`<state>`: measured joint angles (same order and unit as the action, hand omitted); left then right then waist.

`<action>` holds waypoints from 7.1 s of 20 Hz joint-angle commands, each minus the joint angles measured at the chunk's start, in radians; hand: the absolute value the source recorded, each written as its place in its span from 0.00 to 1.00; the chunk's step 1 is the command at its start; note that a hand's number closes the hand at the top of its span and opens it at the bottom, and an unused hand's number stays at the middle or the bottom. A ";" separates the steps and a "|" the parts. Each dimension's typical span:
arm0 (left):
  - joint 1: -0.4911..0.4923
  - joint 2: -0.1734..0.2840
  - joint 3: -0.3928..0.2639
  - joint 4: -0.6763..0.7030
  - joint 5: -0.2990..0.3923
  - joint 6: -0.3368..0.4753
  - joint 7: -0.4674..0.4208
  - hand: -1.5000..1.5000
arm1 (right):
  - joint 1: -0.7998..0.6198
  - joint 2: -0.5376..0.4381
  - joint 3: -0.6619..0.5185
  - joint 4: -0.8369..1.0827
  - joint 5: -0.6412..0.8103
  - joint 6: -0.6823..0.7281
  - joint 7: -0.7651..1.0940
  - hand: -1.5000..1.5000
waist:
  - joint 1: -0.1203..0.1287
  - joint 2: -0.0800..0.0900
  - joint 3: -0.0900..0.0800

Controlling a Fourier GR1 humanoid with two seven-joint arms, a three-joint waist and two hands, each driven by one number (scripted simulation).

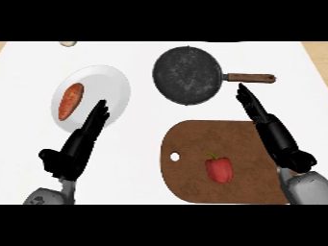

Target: Pick the bell pepper from the cutting board and place it in the pan

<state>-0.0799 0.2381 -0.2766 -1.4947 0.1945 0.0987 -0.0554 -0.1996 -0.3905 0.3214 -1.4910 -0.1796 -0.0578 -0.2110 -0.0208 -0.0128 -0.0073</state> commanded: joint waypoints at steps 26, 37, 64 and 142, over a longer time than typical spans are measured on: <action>-0.154 0.119 0.255 0.082 -0.019 0.074 0.082 0.50 | -0.044 -0.733 -0.197 -0.549 0.190 0.433 0.151 0.00 | 0.007 0.009 0.003; -0.125 0.096 0.259 0.024 -0.020 0.029 0.104 0.50 | -0.229 -0.493 0.039 -0.753 0.280 0.456 0.577 0.00 | 0.037 0.013 0.006; -0.149 0.009 0.308 0.022 -0.123 0.045 0.129 0.50 | -0.202 -0.120 0.134 -0.553 0.589 0.760 0.696 0.00 | 0.024 0.013 0.007; -0.177 -0.059 0.359 0.041 -0.190 -0.075 0.135 0.50 | -0.419 0.390 0.601 -0.058 1.161 -0.004 1.180 1.00 | 0.090 0.016 0.007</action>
<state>-0.2729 0.1738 0.0803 -1.4530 -0.0013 0.0368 0.0916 -0.5175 -0.0049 0.8634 -1.5787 1.0090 0.1030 0.8370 0.0634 0.0021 -0.0005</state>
